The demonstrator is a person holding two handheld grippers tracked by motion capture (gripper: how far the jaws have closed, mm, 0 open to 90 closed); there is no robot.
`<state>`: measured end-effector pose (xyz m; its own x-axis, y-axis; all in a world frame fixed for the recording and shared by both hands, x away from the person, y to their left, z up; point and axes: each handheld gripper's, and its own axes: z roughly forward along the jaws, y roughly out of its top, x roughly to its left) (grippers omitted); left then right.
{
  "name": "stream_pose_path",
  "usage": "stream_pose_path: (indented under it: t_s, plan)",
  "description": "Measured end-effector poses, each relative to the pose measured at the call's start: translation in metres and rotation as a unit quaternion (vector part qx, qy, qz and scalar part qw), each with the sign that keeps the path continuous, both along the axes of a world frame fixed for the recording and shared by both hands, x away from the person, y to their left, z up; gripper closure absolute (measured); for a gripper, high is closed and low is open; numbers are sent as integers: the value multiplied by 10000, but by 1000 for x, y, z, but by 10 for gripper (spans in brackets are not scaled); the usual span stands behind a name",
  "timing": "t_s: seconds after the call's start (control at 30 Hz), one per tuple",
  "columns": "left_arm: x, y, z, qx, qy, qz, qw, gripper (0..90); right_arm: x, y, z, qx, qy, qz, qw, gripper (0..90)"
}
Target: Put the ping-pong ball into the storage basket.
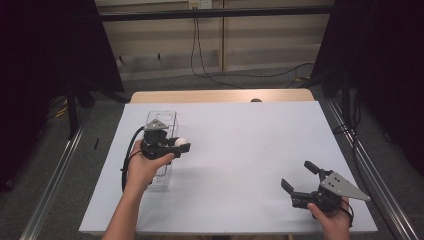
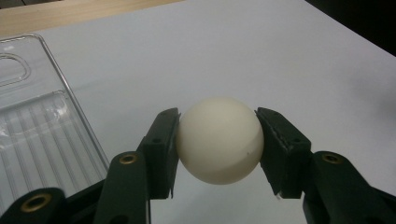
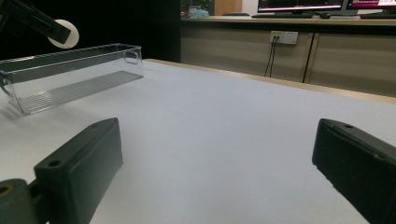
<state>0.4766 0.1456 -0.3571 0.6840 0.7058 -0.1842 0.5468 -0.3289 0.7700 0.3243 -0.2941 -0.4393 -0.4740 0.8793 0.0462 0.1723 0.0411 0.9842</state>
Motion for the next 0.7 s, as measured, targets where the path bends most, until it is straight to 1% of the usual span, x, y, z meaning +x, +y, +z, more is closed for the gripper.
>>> stream_pose_path:
  t_s: [0.1,0.17,0.2,0.27,0.33,0.4,0.43,0.47,0.5,0.57,0.6,0.63,0.7]
  plan:
    - [0,1,1,-33,10,53,10000,512,0,0,0,0,0,-1,10000,13]
    - [0,2,2,15,11,22,10000,511,0,0,0,1,-6,2,10000,14]
    - [0,2,1,-92,9,95,9999,512,0,0,0,-1,-6,-1,10000,14]
    - [1,3,2,-8,-20,31,10000,511,0,0,0,4,-4,-1,10000,14]
    - [1,4,3,13,-8,43,10000,511,0,0,0,4,-6,5,10000,14]
    - [1,4,3,-81,-3,79,9999,512,1,0,0,-2,-10,5,10000,14]
    - [1,5,4,-19,-39,84,10000,512,1,0,0,-1,-11,7,10000,14]
    - [1,6,5,-41,-24,117,9999,512,1,0,0,6,-9,-6,10000,14]
    - [1,7,5,-23,-31,94,9999,512,1,0,0,-3,-11,1,10000,14]
    - [1,8,6,-67,-32,91,9999,512,1,0,0,3,-10,17,10000,13]
    - [1,8,6,-100,-34,136,9999,512,1,0,0,3,-8,17,10000,13]
    - [1,10,7,-35,-52,81,9999,511,1,0,0,2,-3,18,10000,14]
    - [1,11,8,14,-37,121,9999,511,1,0,0,8,2,-26,10000,14]
